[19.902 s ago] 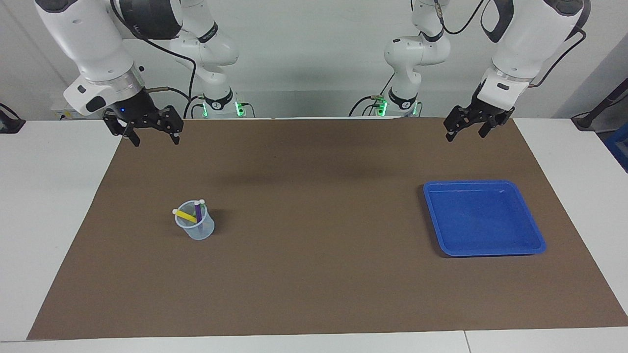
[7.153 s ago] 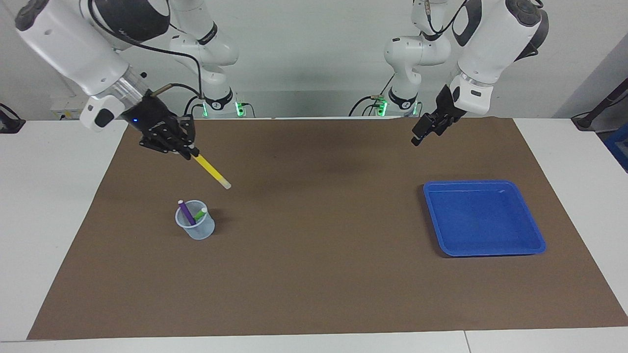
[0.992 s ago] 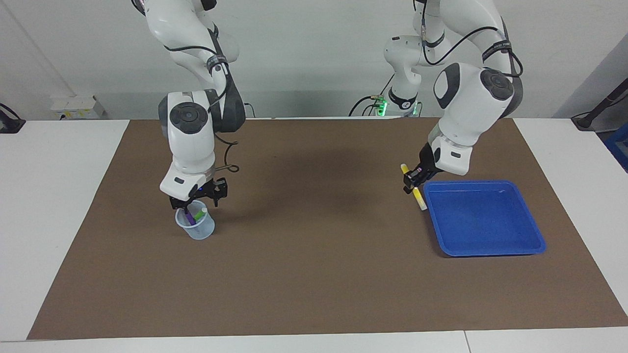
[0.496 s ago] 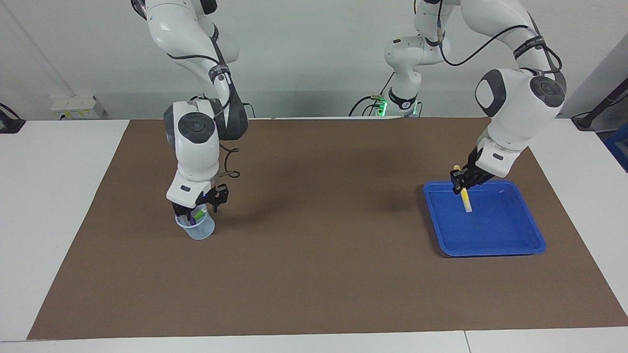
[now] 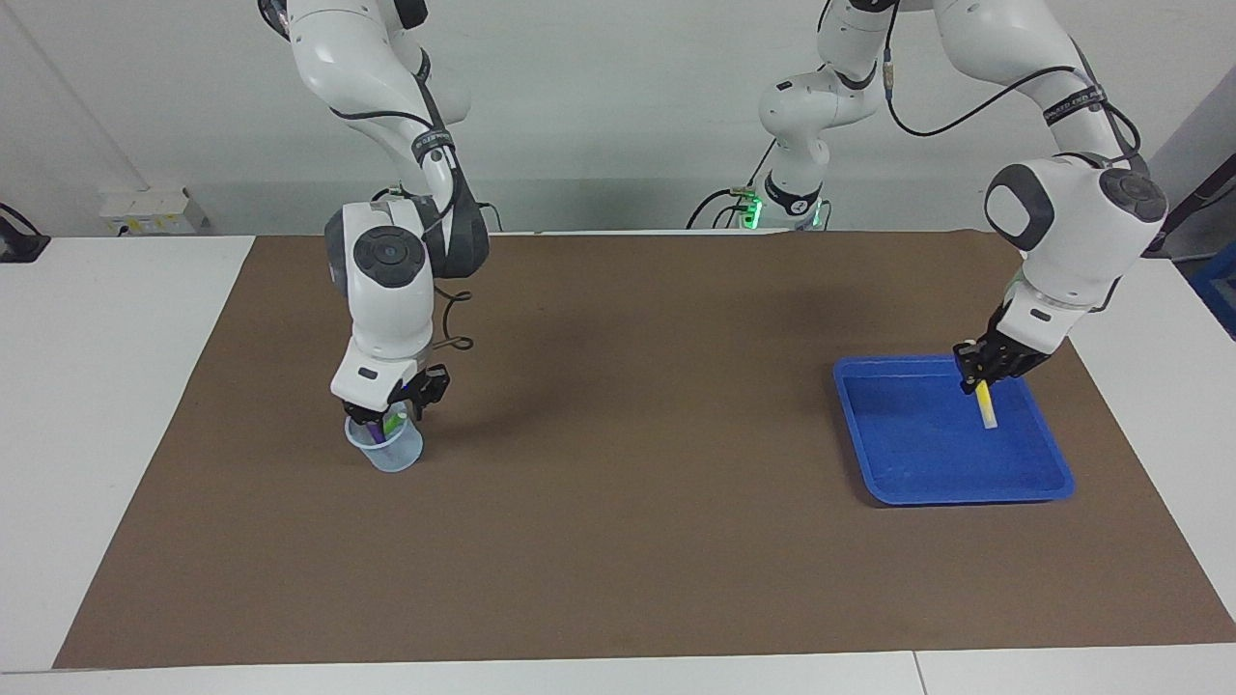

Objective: Right arm passes pens to left for tray arrangement
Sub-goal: 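Lower the yellow pen into the blue tray with the left gripper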

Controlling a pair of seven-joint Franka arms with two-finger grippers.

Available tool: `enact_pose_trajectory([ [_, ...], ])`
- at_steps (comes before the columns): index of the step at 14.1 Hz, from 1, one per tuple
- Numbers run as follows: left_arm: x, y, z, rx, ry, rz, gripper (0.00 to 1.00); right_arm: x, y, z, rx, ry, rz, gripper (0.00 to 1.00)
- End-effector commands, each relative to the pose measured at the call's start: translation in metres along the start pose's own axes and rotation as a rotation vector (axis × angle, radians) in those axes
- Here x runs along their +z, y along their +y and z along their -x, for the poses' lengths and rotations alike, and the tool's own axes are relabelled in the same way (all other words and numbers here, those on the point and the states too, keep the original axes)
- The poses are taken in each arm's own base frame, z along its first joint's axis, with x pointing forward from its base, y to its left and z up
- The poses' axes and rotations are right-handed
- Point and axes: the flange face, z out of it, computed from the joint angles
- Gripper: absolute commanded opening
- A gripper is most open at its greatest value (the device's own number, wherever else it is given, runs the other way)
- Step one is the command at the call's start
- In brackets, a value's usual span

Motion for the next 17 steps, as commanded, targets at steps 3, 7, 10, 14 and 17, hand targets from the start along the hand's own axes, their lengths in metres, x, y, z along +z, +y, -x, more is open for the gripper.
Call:
enact_pose_trajectory([
  [3,0.044,-0.037,-0.006,0.072,0.050,-0.024,0.00,0.000,0.001,0.004,-0.019,-0.021,0.004,0.36],
  [7,0.086,-0.069,-0.007,0.118,0.064,-0.080,0.00,0.000,0.001,0.003,-0.019,-0.019,0.002,0.23],
  [10,0.089,-0.074,-0.004,0.114,0.052,-0.083,0.00,-0.001,0.002,0.003,-0.016,-0.017,0.002,0.18],
  [14,0.103,-0.081,0.003,0.102,0.034,-0.078,0.00,-0.009,0.004,0.002,-0.008,-0.023,-0.005,0.17],
  [17,0.112,-0.078,0.009,0.123,0.010,-0.087,0.00,-0.035,0.014,0.002,0.022,-0.027,-0.031,0.17],
])
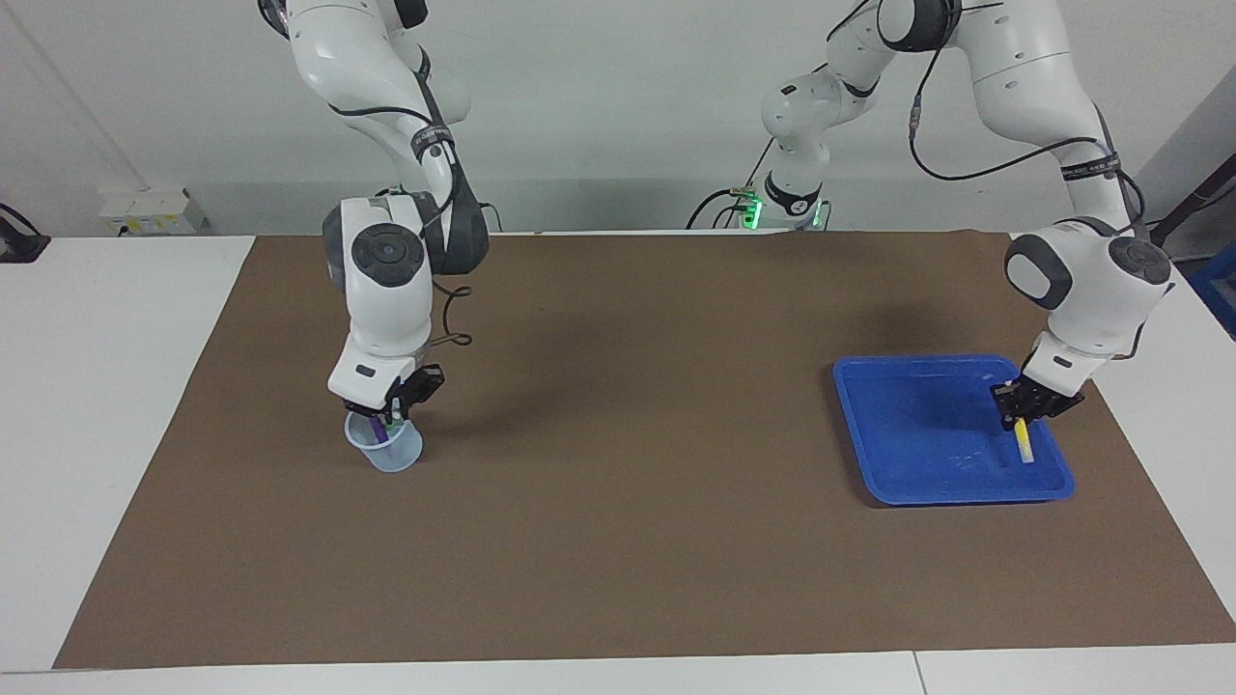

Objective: Right arm passes pens to left for tray arrangement
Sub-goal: 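Lower the yellow pen into the blue tray with the left gripper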

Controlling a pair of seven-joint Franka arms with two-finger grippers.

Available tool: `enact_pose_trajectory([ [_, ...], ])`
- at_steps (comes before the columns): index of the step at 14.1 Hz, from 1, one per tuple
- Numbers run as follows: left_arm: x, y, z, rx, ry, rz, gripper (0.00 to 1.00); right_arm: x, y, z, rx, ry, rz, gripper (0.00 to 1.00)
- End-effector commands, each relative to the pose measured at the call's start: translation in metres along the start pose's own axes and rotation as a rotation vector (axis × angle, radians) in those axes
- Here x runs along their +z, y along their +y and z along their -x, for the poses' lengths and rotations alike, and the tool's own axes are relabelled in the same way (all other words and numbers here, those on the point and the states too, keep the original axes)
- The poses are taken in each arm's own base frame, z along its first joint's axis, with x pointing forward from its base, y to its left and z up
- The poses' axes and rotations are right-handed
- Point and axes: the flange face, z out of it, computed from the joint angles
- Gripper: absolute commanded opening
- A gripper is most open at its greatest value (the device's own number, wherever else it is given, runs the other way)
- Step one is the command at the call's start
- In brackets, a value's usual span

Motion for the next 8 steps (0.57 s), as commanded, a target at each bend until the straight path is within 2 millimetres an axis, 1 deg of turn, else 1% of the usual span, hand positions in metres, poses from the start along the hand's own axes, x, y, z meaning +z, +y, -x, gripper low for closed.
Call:
enact_pose_trajectory([
  [1,0.010,0.002,0.008,0.031,-0.011,-0.015,0.00,-0.032,0.012,0.001,0.020,0.004,-0.037,0.17],
  [4,0.014,0.004,0.012,0.057,-0.025,-0.032,0.00,-0.072,0.022,0.008,0.055,0.032,-0.066,0.17],
  [5,0.014,0.004,0.012,0.057,-0.027,-0.031,0.09,-0.085,0.025,0.014,0.069,0.042,-0.083,0.17],
  [7,0.011,0.003,0.010,0.052,-0.021,-0.034,0.43,-0.109,0.030,0.025,0.092,0.058,-0.113,0.17],
  [8,0.010,0.002,0.009,0.048,-0.026,-0.034,0.48,-0.121,0.032,0.028,0.102,0.062,-0.128,0.17],
])
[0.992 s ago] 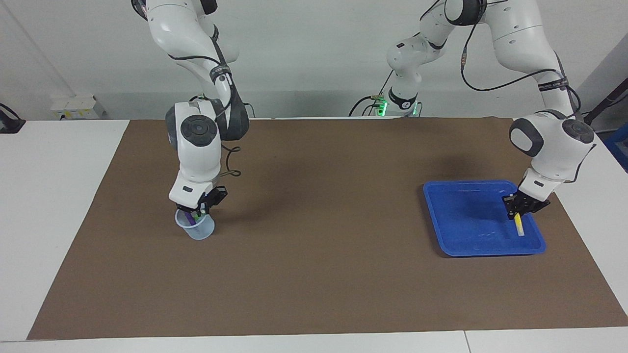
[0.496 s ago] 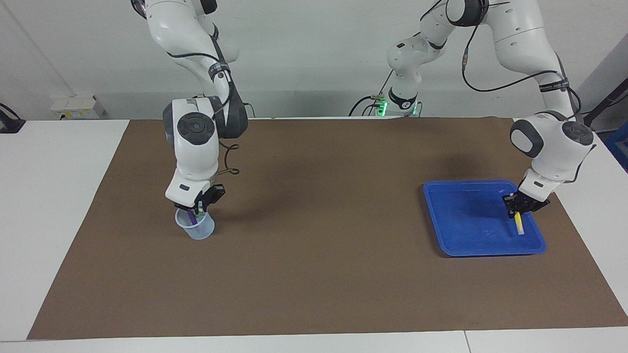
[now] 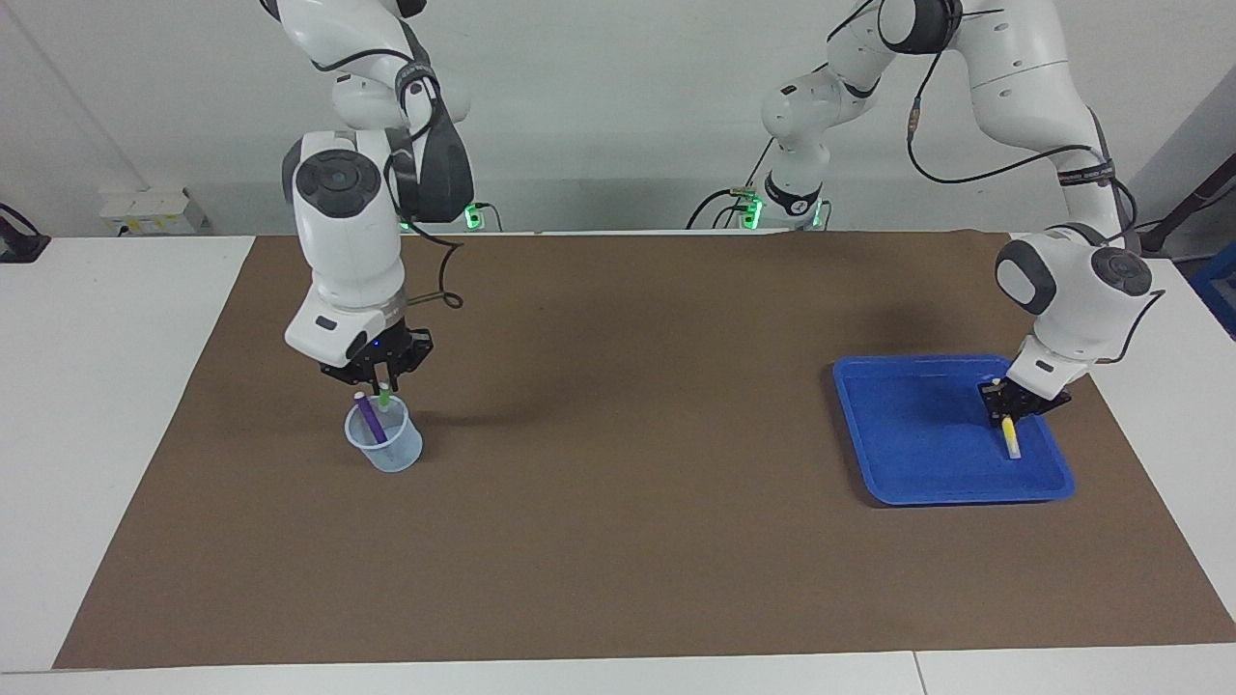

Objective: Right arm passes pens to left for tray arrangement
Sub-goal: 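Grasp the green pen in the cup with the right gripper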

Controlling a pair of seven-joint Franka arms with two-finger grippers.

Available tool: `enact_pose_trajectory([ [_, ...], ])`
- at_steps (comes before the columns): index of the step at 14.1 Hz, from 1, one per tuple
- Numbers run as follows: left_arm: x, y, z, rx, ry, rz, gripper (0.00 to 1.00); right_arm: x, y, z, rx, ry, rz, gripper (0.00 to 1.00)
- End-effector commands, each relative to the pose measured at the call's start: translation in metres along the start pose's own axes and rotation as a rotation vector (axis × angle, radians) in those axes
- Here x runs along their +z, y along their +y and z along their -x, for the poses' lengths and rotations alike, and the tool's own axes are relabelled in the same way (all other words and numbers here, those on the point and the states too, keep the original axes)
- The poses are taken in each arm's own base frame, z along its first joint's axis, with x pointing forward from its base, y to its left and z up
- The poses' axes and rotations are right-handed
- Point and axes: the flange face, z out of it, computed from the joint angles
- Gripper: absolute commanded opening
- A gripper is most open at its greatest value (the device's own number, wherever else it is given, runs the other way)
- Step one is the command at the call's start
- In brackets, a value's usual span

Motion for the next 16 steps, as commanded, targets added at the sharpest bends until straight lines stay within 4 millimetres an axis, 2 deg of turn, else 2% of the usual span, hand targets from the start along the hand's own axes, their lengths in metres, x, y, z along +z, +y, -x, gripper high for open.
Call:
enact_pose_trajectory([
  [1,-0.006,-0.003,-0.001,0.014,0.013,-0.021,0.54,-0.034,0.013,0.011,0.024,0.008,-0.064,0.17],
  [2,-0.007,-0.003,-0.001,0.014,0.015,-0.022,0.59,-0.044,0.019,0.013,0.042,0.014,-0.085,0.17],
  [4,-0.023,-0.001,-0.009,0.020,0.003,-0.022,0.59,-0.051,0.024,0.014,0.075,0.024,-0.160,0.17],
  [8,-0.079,0.004,-0.034,0.025,-0.028,-0.016,0.62,-0.055,0.035,0.013,0.257,0.053,-0.362,0.17],
  [11,-0.110,0.031,-0.043,0.002,-0.001,0.025,0.69,-0.054,0.024,0.007,0.384,0.054,-0.445,0.17],
  [13,-0.132,0.069,-0.048,-0.096,-0.003,0.080,0.74,-0.053,0.013,0.003,0.487,0.036,-0.523,0.17],
  [16,-0.162,0.148,-0.056,-0.266,-0.034,0.094,0.78,-0.047,-0.001,-0.002,0.618,0.018,-0.621,0.17],
])
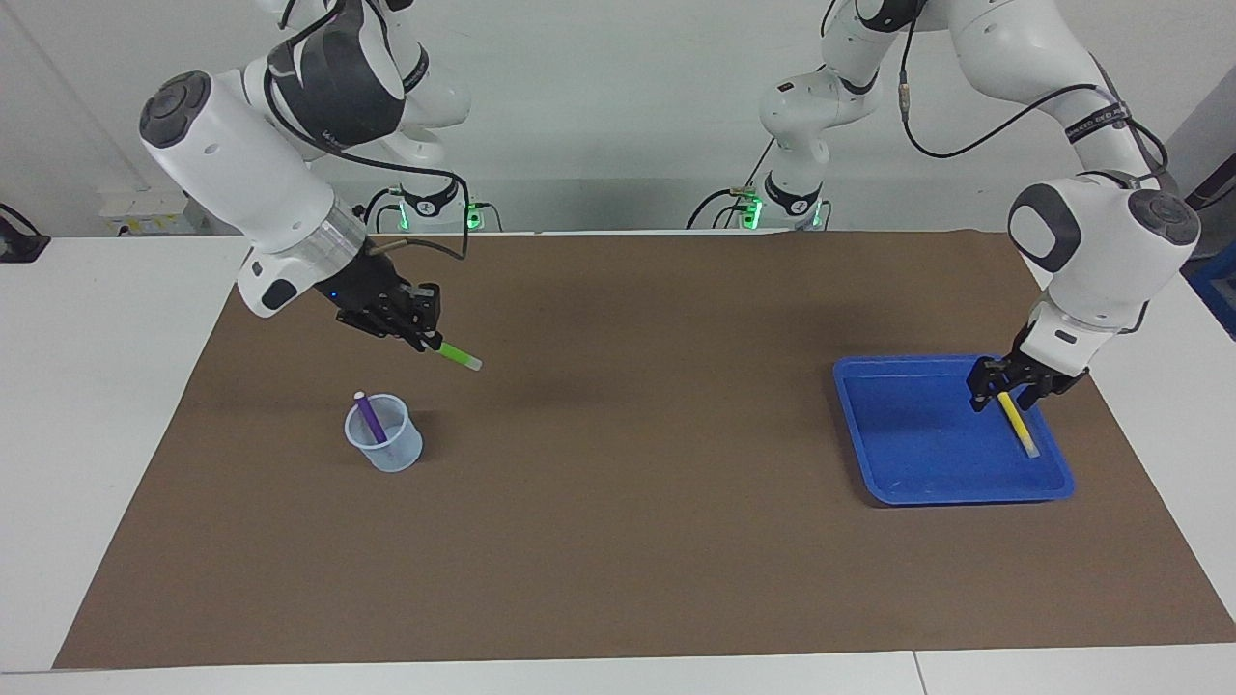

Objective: Right arm passes pens to left for tray arrangement
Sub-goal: 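Grasp the green pen in the cup with the right gripper, then carry the green pen toward center while the left gripper reaches toward it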

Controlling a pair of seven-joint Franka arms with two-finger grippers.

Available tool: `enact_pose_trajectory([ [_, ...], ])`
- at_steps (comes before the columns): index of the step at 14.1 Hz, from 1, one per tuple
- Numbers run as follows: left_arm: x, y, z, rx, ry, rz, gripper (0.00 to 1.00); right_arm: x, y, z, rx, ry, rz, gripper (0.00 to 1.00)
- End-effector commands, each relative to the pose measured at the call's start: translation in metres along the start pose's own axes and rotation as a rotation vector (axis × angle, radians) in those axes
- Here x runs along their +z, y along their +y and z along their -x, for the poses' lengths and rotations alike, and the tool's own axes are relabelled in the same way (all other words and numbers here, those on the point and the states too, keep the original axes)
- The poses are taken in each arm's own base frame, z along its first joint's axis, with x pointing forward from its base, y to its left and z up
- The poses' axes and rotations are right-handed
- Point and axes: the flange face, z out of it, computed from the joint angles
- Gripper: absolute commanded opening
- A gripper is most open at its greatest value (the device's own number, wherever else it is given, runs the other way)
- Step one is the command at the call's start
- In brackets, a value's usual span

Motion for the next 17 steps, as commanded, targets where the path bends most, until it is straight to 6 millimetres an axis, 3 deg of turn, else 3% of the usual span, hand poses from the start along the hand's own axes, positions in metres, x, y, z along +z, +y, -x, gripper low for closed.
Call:
enact_pose_trajectory([
  [1,-0.026,0.068,0.012,-0.132,-0.026,0.011,0.81,0.018,-0.014,0.004,0.140,-0.002,-0.092,0.17],
  [3,-0.035,0.110,0.017,-0.224,-0.059,0.036,0.88,0.037,-0.039,0.005,0.241,0.031,-0.162,0.17],
  [5,-0.045,0.137,0.019,-0.326,-0.075,0.075,1.00,0.048,-0.053,0.008,0.327,0.026,-0.246,0.17],
  [8,-0.056,0.172,0.023,-0.506,-0.106,0.156,1.00,0.048,-0.061,0.010,0.473,-0.024,-0.331,0.17],
  [13,-0.062,0.271,0.052,-0.881,-0.180,0.177,1.00,0.074,-0.106,0.019,0.601,-0.015,-0.447,0.17],
  [17,-0.068,0.315,0.060,-1.211,-0.252,0.264,1.00,0.083,-0.130,0.029,0.648,-0.002,-0.470,0.17],
])
